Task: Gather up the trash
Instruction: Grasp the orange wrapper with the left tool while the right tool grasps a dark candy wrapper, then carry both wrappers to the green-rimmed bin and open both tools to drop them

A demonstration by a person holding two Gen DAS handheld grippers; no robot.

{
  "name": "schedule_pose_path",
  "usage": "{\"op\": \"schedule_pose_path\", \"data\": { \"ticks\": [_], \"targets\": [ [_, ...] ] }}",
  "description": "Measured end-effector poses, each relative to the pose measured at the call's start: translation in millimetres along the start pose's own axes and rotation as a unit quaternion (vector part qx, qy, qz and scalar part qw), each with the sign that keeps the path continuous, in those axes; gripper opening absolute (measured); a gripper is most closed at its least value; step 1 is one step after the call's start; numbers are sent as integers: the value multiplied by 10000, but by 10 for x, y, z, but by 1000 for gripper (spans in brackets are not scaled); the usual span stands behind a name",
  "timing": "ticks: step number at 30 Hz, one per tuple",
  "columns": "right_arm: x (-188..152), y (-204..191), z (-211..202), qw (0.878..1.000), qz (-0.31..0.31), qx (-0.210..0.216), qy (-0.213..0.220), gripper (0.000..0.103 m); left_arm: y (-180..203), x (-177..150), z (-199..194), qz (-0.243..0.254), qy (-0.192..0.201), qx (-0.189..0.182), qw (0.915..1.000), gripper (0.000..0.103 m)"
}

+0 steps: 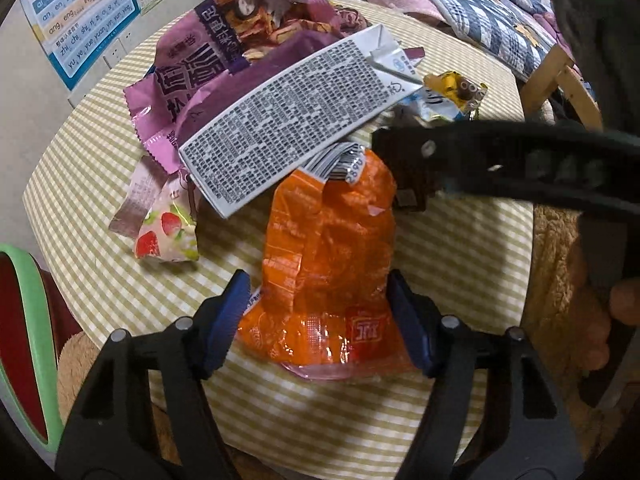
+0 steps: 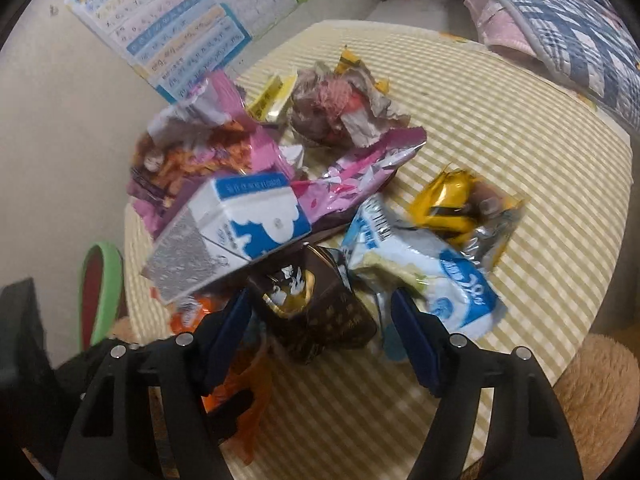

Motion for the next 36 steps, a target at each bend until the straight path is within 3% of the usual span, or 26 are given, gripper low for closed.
{"op": "schedule_pose_path", "data": {
  "ticks": [2, 4, 7, 14, 19, 22, 28, 36],
  "targets": [
    [-29, -41, 63, 9999, -70, 37, -99, 60, -36, 6, 9, 8, -33, 121, 9999, 70],
    [-53, -56, 85, 9998, -111, 53, -156, 58, -90, 34, 91, -26, -137, 136, 9998, 71],
    [-28, -84, 7, 9998, -140, 126, -37, 50, -94, 51, 101, -57, -122, 76, 9999, 67],
    [-83, -143, -185, 9995, 3, 321, -25, 50, -160, 11, -56, -325, -39, -191, 9993, 58],
    [18, -165, -557, 9984, 68, 282, 481, 50, -272, 22, -447, -412, 334, -416, 9977, 57],
    [85, -264, -815, 9960, -123, 240, 854, 50, -418, 111, -794, -538, 799, -396, 9946, 57],
    [311, -688, -1131, 9884, -556, 368, 1364, 50, -957, 279, -1374, -1230, 1624, -212, 9788, 57],
    [341, -1407, -938, 9839, -1200, 676, 1141, 50, -1864, 73, -1736, -2098, 2145, 570, 9522, 57]
  ]
}}
Point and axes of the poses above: each gripper's, at about its wrist camera, not at the fingertips, and z roughly the way its jaws point, y to its right, x to its top, the point moved 9 cm from there along z, roughly the way its jaws point, and after that the axes turned 1 degree about y, right-handed, at the moved point
